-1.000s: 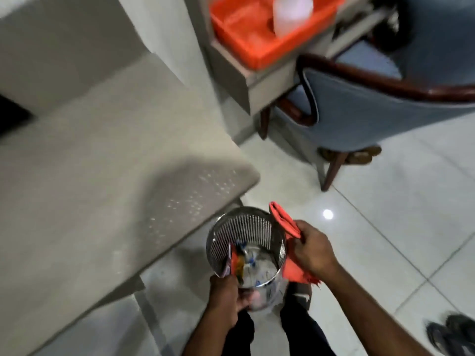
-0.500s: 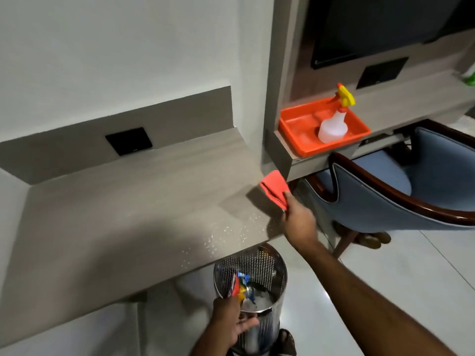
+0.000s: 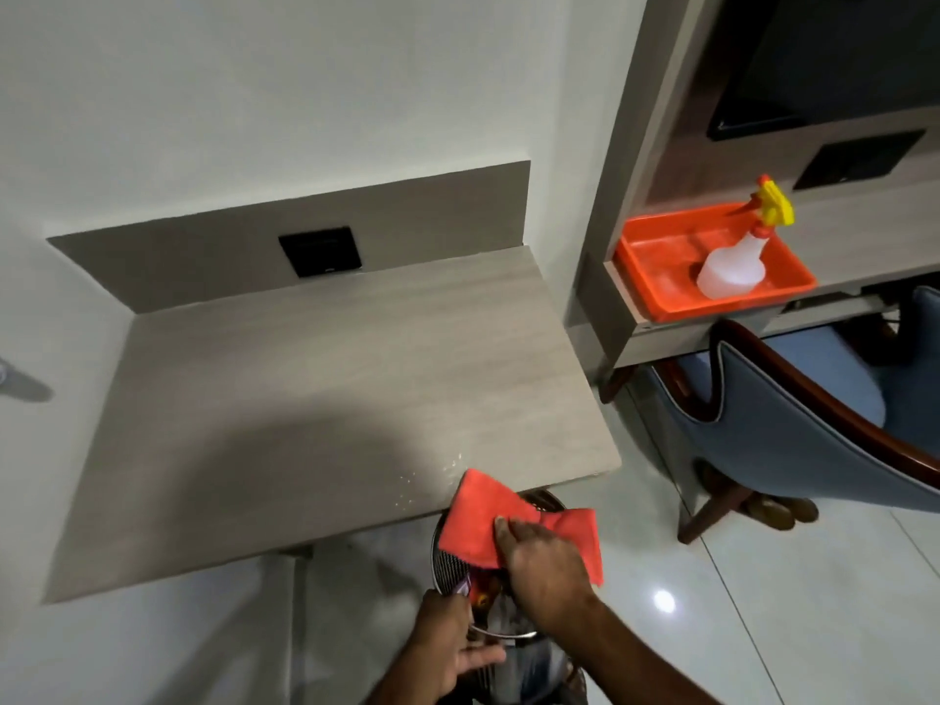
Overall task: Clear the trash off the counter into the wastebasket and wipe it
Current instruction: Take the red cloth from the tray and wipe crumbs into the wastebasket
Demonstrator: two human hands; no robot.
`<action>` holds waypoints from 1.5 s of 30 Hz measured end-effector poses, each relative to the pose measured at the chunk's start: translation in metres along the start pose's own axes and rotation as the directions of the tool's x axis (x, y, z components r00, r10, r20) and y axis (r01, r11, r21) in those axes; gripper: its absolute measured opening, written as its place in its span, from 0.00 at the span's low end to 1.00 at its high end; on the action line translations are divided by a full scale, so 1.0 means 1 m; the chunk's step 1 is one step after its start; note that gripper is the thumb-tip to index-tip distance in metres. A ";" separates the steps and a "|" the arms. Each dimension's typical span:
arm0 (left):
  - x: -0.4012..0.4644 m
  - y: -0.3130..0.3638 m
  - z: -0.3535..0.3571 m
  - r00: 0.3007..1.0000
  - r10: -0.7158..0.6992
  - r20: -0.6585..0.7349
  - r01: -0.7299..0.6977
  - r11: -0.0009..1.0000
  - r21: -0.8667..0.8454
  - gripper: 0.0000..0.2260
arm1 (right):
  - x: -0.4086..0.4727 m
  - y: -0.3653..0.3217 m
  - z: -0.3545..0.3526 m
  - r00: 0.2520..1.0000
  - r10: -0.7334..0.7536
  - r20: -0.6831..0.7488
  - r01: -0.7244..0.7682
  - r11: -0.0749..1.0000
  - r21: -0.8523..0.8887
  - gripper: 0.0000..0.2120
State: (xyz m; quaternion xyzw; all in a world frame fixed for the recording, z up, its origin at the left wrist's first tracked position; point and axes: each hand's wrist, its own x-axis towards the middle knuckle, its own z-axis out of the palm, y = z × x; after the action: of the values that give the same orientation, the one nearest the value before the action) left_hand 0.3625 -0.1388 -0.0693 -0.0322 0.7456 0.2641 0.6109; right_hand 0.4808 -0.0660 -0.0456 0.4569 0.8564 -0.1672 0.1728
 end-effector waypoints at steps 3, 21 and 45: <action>0.004 -0.003 -0.009 1.000 0.015 -0.004 -0.015 1.000 0.013 0.10 | -0.015 -0.002 -0.011 0.999 0.028 -0.045 -0.022 0.989 0.145 0.31; 0.035 0.012 -0.074 1.000 0.024 -0.010 -0.024 0.998 -0.064 0.12 | 0.108 -0.081 -0.022 0.987 -0.046 -0.151 0.026 0.991 -0.135 0.26; 0.144 -0.065 0.033 0.994 -0.073 0.077 0.068 0.996 0.060 0.14 | 0.005 0.082 0.138 0.740 0.635 -0.223 -0.408 0.687 0.601 0.26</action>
State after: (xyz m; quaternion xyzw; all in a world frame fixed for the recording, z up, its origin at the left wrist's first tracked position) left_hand 0.3800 -0.1406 -0.2300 -0.0307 0.7265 0.2221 0.6496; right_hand 0.5666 -0.0807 -0.1807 0.7397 0.6241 -0.2308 -0.1000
